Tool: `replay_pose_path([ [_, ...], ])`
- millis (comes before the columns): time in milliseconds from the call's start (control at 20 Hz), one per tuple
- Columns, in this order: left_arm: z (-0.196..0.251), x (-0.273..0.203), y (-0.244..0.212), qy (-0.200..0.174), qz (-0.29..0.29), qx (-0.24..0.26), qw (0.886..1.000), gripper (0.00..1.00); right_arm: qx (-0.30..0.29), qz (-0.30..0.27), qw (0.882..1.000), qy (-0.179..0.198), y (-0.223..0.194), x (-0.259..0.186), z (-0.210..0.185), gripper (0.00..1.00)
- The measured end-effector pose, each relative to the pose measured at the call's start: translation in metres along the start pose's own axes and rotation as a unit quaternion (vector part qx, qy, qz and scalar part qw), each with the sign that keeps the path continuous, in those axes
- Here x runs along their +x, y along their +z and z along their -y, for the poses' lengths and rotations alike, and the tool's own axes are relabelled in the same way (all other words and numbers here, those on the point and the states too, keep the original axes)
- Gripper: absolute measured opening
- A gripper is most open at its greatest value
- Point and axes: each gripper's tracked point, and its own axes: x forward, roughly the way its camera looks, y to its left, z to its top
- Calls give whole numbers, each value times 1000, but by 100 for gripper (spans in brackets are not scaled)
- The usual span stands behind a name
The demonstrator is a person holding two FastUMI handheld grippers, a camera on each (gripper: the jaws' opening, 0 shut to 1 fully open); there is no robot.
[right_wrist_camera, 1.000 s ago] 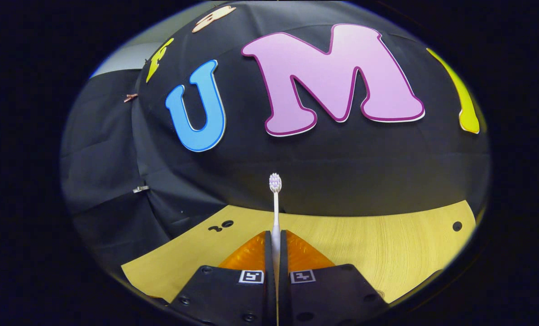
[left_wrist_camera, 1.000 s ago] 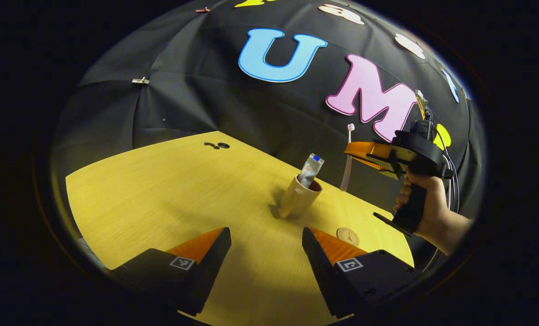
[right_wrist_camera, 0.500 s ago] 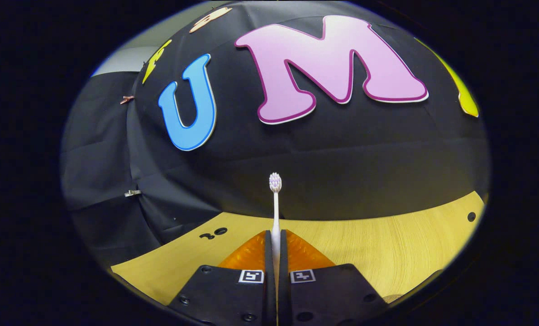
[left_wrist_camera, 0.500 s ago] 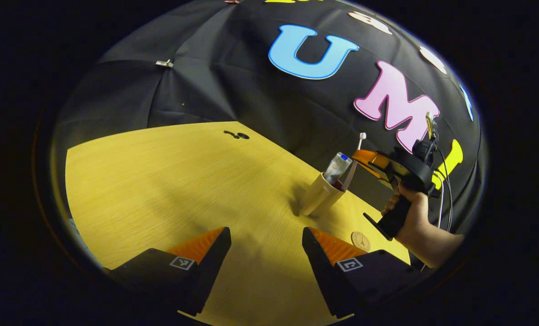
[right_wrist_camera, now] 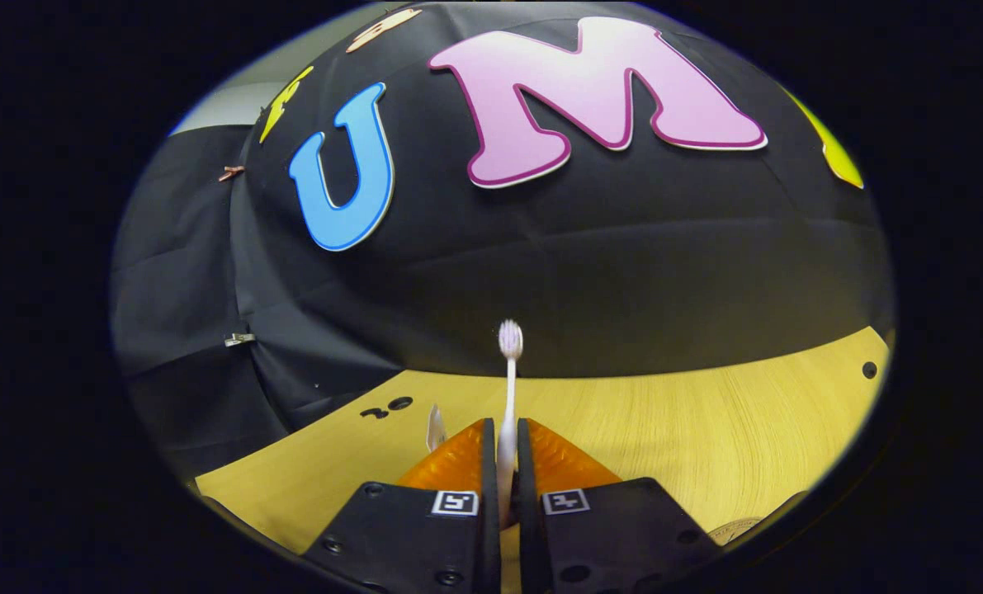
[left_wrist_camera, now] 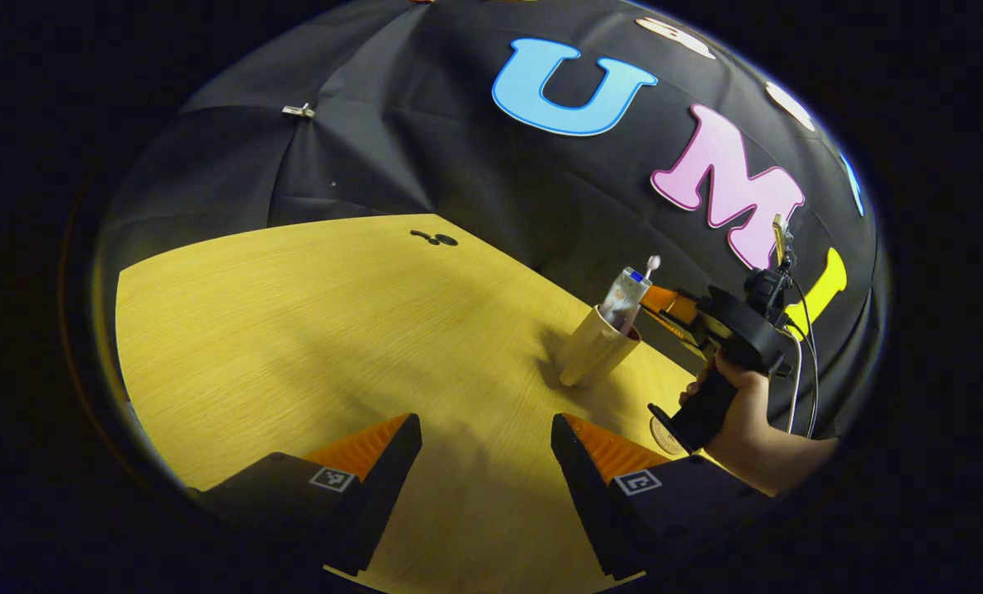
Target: Put the toothbrush and toothpaste on the desktop into the cup, then pick up the cup and place it on the coaster on the desktop.
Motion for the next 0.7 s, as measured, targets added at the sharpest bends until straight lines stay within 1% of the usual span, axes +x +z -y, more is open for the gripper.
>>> replay_pose_path([
  [50, 2, -1, 1, -2, -1, 2, 1000, 98, 4, 1, 1000, -5, 0, -3, 3, 16],
  [100, 3, 0, 1, -3, -1, 6, 1000, 98, 9, 4, 1000, -9, 2, -7, 8, 41],
  [150, 5, 0, 3, -5, -1, 11, 1000, 98, 13, 7, 1000, -16, 5, -11, 14, 27],
  [200, 7, 0, 4, -7, -1, 18, 1000, 98, 17, 11, 1000, -22, 11, -15, 22, 45],
  [250, 9, 1, 7, -10, 0, 26, 1000, 98, 20, 13, 999, -30, 16, -20, 32, 55],
  [300, 12, 2, 10, -12, 0, 35, 999, 98, 22, 16, 999, -41, 21, -25, 43, 88],
  [350, 14, 5, 13, -15, 0, 45, 999, 98, 22, 19, 998, -53, 28, -31, 55, 92],
  [450, 20, 10, 21, -23, 0, 67, 998, 98, 16, 25, 996, -79, 38, -44, 85, 94],
  [500, 23, 14, 26, -28, 0, 78, 997, 98, 14, 27, 995, -91, 42, -53, 99, 98],
  [700, 35, 32, 44, -43, -10, 135, 990, 98, 11, 21, 989, -144, 50, -90, 158, 98],
])
